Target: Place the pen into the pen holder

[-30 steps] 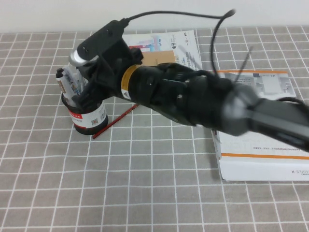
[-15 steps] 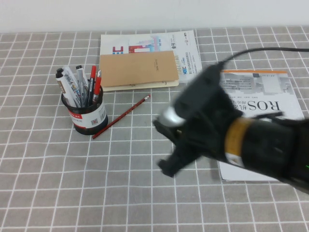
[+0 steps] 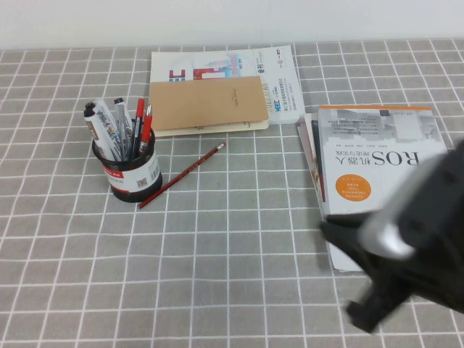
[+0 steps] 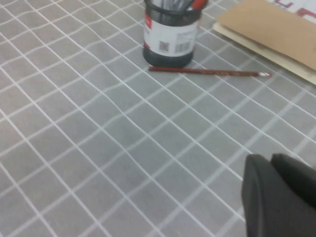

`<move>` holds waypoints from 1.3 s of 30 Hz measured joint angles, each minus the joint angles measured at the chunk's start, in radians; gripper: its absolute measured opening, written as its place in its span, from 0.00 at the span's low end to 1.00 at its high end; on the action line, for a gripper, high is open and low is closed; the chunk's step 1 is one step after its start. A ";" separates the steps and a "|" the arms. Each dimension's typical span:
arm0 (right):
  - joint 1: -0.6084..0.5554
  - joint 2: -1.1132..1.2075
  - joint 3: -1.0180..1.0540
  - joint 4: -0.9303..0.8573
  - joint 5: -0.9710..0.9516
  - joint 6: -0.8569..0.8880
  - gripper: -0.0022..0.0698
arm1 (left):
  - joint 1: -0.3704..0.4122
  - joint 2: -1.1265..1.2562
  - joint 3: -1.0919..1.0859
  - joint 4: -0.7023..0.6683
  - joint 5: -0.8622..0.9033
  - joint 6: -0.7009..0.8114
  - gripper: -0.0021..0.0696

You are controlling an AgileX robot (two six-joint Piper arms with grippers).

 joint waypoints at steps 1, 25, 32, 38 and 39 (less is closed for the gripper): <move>0.000 -0.037 0.018 0.000 0.015 0.000 0.01 | 0.000 0.000 0.000 0.000 0.000 0.000 0.02; -0.765 -0.944 0.634 0.078 -0.152 0.000 0.01 | 0.000 0.000 0.000 0.000 0.000 0.000 0.02; -0.785 -0.961 0.664 0.099 -0.129 0.000 0.01 | 0.000 0.000 0.000 0.000 0.000 0.000 0.02; -0.792 -1.040 0.670 0.400 0.042 -0.217 0.01 | 0.000 0.000 0.000 0.000 0.000 0.000 0.02; -0.796 -1.040 0.670 0.450 0.088 -0.260 0.01 | 0.000 0.000 0.000 0.000 0.000 0.000 0.02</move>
